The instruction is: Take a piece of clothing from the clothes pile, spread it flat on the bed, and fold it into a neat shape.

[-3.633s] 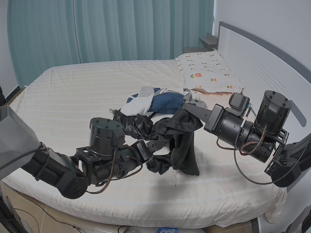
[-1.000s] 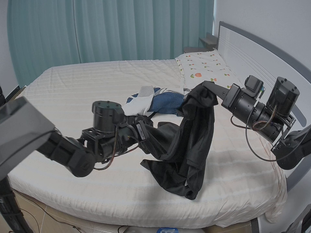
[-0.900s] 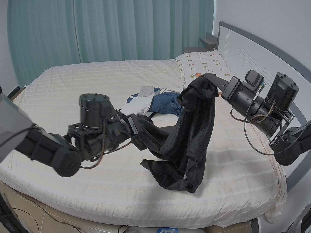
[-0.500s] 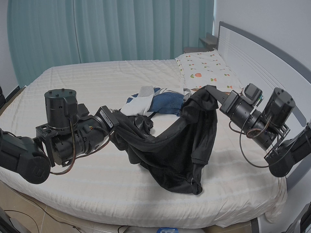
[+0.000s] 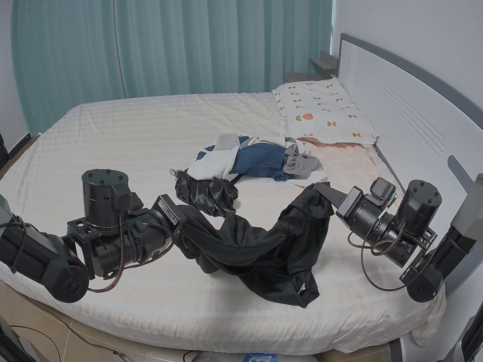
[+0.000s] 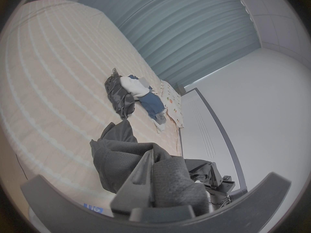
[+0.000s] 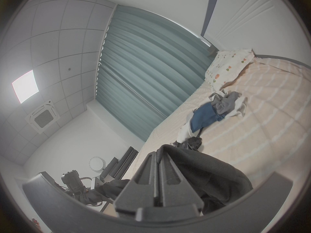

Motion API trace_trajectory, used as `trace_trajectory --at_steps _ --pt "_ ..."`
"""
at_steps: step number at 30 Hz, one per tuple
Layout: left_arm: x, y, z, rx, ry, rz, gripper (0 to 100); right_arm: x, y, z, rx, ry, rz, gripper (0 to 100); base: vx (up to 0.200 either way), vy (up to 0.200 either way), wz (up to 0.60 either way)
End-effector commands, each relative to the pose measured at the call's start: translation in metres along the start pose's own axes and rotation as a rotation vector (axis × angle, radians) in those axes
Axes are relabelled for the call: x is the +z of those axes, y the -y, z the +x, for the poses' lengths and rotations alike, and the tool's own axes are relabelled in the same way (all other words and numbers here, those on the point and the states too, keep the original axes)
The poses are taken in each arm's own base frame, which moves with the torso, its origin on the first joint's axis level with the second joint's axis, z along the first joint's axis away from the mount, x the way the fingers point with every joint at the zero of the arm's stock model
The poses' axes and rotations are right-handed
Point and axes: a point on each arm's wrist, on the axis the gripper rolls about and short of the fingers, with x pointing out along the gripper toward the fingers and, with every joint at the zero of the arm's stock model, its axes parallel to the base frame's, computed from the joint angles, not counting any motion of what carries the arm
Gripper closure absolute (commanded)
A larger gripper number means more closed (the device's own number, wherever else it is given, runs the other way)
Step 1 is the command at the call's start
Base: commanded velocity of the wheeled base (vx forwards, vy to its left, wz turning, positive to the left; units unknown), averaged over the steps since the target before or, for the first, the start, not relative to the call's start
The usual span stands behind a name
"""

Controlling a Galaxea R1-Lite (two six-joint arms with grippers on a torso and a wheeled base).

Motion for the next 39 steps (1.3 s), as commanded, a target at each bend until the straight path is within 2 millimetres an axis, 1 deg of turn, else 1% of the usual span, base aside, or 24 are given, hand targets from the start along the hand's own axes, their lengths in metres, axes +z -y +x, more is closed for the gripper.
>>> trace_trajectory --at_steps 1,6,10,13,18,25,30,33,39 --pt "-0.005 -0.008 0.005 0.03 -0.026 -0.027 100 -0.004 0.004 -0.002 -0.015 -0.011 0.007 100 -0.2 0.0 0.0" --pt "-0.009 -0.01 0.004 0.036 -0.038 -0.052 100 -0.003 0.0 -0.007 -0.021 0.0 0.002 100 -0.2 0.0 0.0" --pt "-0.008 -0.008 0.003 0.028 -0.033 -0.072 100 -0.002 -0.004 -0.008 -0.012 0.009 0.001 100 0.0 0.0 0.0" --pt "-0.008 -0.008 0.005 0.03 -0.033 -0.083 100 -0.004 -0.001 -0.007 -0.018 0.0 0.004 100 0.0 0.0 0.0" --pt "-0.005 -0.009 0.003 0.029 -0.025 -0.096 100 -0.007 0.003 -0.005 -0.031 -0.011 0.007 100 0.0 0.0 0.0" --pt "-0.005 -0.008 0.004 0.03 -0.017 -0.099 100 -0.01 0.001 -0.005 -0.026 -0.021 0.01 100 0.0 0.0 0.0" --pt "-0.004 -0.007 -0.001 0.014 -0.028 -0.12 100 -0.011 0.001 -0.005 -0.028 -0.023 0.008 100 0.0 0.0 0.0" --pt "0.0 -0.003 -0.007 -0.013 -0.024 -0.141 100 -0.01 0.0 -0.007 -0.028 -0.019 0.005 100 0.0 0.2 0.0" --pt "0.009 -0.003 -0.008 -0.018 0.005 -0.15 100 -0.009 0.0 -0.007 -0.033 -0.007 0.003 100 0.0 0.2 0.0"
